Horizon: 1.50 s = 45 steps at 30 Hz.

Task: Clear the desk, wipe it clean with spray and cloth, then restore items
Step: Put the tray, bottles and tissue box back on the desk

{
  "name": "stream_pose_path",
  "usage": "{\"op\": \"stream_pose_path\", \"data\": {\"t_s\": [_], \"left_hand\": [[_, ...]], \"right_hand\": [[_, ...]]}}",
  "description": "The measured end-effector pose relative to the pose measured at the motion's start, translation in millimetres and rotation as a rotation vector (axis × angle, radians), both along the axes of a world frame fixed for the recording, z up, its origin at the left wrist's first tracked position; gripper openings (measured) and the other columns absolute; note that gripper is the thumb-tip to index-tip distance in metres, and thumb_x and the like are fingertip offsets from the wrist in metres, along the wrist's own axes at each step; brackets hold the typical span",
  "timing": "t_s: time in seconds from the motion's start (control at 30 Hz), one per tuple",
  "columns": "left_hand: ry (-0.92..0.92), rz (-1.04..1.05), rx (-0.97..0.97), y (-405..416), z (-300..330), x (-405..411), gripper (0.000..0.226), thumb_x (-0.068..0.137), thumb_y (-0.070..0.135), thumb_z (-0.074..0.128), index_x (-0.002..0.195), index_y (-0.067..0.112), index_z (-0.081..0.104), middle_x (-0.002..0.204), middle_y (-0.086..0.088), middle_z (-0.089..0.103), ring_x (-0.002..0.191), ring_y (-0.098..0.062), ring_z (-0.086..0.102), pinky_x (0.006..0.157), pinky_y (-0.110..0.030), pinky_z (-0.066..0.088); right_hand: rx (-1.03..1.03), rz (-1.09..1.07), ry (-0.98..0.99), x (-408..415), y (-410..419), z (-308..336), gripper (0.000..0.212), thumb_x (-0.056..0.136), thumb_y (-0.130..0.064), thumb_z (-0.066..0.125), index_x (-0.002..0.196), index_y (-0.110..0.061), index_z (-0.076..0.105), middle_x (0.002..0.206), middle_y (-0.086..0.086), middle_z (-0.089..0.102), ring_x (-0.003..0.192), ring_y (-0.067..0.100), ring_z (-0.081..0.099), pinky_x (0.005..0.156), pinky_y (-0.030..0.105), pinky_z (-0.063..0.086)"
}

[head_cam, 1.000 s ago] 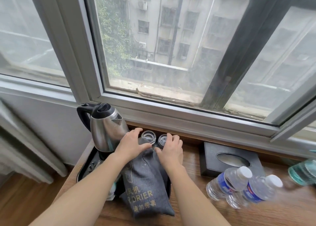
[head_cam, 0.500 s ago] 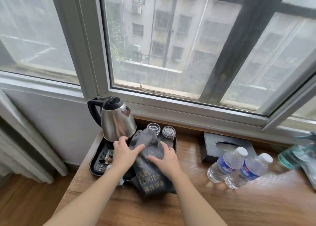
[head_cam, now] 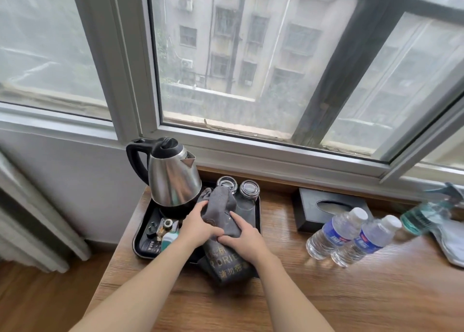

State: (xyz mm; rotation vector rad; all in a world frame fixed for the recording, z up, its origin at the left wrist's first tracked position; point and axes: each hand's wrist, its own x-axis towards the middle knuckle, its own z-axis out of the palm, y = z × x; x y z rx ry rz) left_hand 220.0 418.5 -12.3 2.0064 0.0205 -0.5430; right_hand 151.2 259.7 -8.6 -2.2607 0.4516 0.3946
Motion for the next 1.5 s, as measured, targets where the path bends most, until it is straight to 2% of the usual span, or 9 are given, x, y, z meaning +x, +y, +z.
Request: {"op": "stream_pose_path", "data": {"t_s": [0.27, 0.47, 0.87, 0.97, 1.1, 1.23, 1.3, 1.37, 1.5], "left_hand": [[-0.119, -0.046, -0.164, -11.8, 16.4, -8.9, 0.087, 0.053, 0.017, 0.089, 0.131, 0.033, 0.053, 0.121, 0.002, 0.062, 0.111, -0.017, 0.061, 0.099, -0.041, 0.050], [-0.227, -0.132, -0.248, -25.7, 39.4, -0.1, 0.076, 0.062, 0.006, 0.084, 0.123, 0.041, 0.054, 0.115, 0.007, 0.064, 0.104, -0.012, 0.064, 0.092, -0.037, 0.055], [-0.328, -0.154, -0.370, -55.1, 47.5, 48.3, 0.073, 0.070, -0.019, 0.068, 0.112, 0.040, 0.059, 0.112, 0.005, 0.067, 0.106, -0.012, 0.065, 0.091, -0.028, 0.055], [-0.340, -0.137, -0.391, -56.3, 41.5, 52.5, 0.072, 0.071, -0.018, 0.068, 0.118, 0.035, 0.060, 0.114, 0.007, 0.067, 0.106, -0.008, 0.065, 0.091, -0.029, 0.055], [-0.360, -0.143, -0.282, -46.4, 21.9, 48.7, 0.089, 0.071, -0.005, 0.076, 0.141, 0.040, 0.046, 0.132, 0.012, 0.057, 0.117, -0.001, 0.057, 0.100, -0.031, 0.051], [-0.376, -0.141, -0.176, -34.1, 1.2, 28.1, 0.112, 0.063, 0.006, 0.084, 0.146, 0.053, 0.026, 0.145, 0.013, 0.042, 0.129, 0.001, 0.042, 0.108, -0.022, 0.038], [-0.364, -0.150, -0.139, -27.8, -7.9, 21.9, 0.123, 0.057, 0.013, 0.087, 0.147, 0.057, 0.016, 0.144, 0.010, 0.041, 0.130, -0.004, 0.043, 0.107, -0.027, 0.041], [-0.346, -0.168, -0.104, -22.7, -13.0, 20.9, 0.133, 0.052, 0.018, 0.088, 0.148, 0.061, 0.007, 0.143, 0.006, 0.046, 0.126, -0.012, 0.051, 0.102, -0.036, 0.049], [-0.341, -0.177, -0.088, -17.7, -12.4, 24.1, 0.133, 0.061, 0.004, 0.085, 0.141, 0.072, 0.003, 0.121, 0.006, 0.066, 0.095, -0.004, 0.068, 0.087, -0.029, 0.056]], "right_hand": [[0.250, -0.248, -0.205, -18.9, -0.4, -9.5, 0.074, 0.067, -0.061, 0.079, 0.128, -0.076, 0.041, 0.136, -0.020, 0.060, 0.124, 0.004, 0.058, 0.106, 0.039, 0.052], [0.232, -0.326, -0.422, -17.9, -4.3, 11.6, 0.075, 0.083, -0.037, 0.081, 0.149, -0.044, 0.046, 0.135, -0.023, 0.056, 0.127, 0.003, 0.054, 0.109, 0.031, 0.047], [0.208, -0.424, -0.549, 38.9, -32.3, 11.8, 0.058, 0.091, -0.015, 0.074, 0.144, -0.030, 0.057, 0.135, -0.006, 0.065, 0.125, 0.013, 0.059, 0.108, 0.043, 0.049], [0.149, -0.388, -0.588, 43.9, -36.0, 5.8, 0.056, 0.092, -0.014, 0.073, 0.145, -0.026, 0.056, 0.135, -0.007, 0.064, 0.124, 0.011, 0.059, 0.108, 0.039, 0.049], [0.074, -0.329, -0.616, 35.9, -30.0, -4.1, 0.066, 0.096, -0.012, 0.069, 0.154, -0.027, 0.043, 0.140, -0.019, 0.050, 0.131, 0.003, 0.049, 0.111, 0.021, 0.039], [0.024, -0.248, -0.625, 24.6, -18.4, -17.2, 0.082, 0.095, -0.013, 0.070, 0.150, -0.047, 0.021, 0.148, -0.021, 0.037, 0.137, -0.001, 0.037, 0.116, 0.025, 0.033], [-0.013, -0.185, -0.593, 16.0, -16.6, -22.9, 0.092, 0.091, -0.016, 0.075, 0.148, -0.053, 0.013, 0.150, -0.018, 0.036, 0.138, -0.001, 0.034, 0.117, 0.025, 0.031], [-0.049, -0.125, -0.534, 7.0, -17.2, -31.2, 0.100, 0.086, -0.022, 0.080, 0.149, -0.056, 0.010, 0.156, -0.011, 0.038, 0.145, 0.005, 0.033, 0.120, 0.030, 0.031], [-0.086, -0.061, -0.483, -1.1, -18.6, -43.8, 0.104, 0.082, -0.027, 0.083, 0.149, -0.058, 0.011, 0.160, -0.005, 0.039, 0.148, 0.010, 0.035, 0.121, 0.035, 0.035]]}}
